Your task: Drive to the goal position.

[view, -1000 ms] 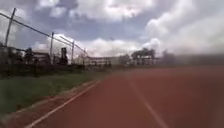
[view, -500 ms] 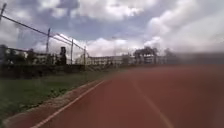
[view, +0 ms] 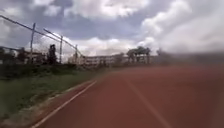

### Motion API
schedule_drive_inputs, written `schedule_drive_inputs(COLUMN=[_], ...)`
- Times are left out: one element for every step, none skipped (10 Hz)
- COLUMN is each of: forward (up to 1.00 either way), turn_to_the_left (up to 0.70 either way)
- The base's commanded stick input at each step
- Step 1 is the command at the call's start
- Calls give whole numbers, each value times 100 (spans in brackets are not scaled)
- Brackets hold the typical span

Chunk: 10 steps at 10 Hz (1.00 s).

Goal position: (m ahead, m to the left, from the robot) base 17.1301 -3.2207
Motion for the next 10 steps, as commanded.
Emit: schedule_drive_inputs(forward=[100,100,100,100,100,100,100,100,100,100], turn_to_the_left=[0,0,0,0,-18,-33,-12,0,0,0])
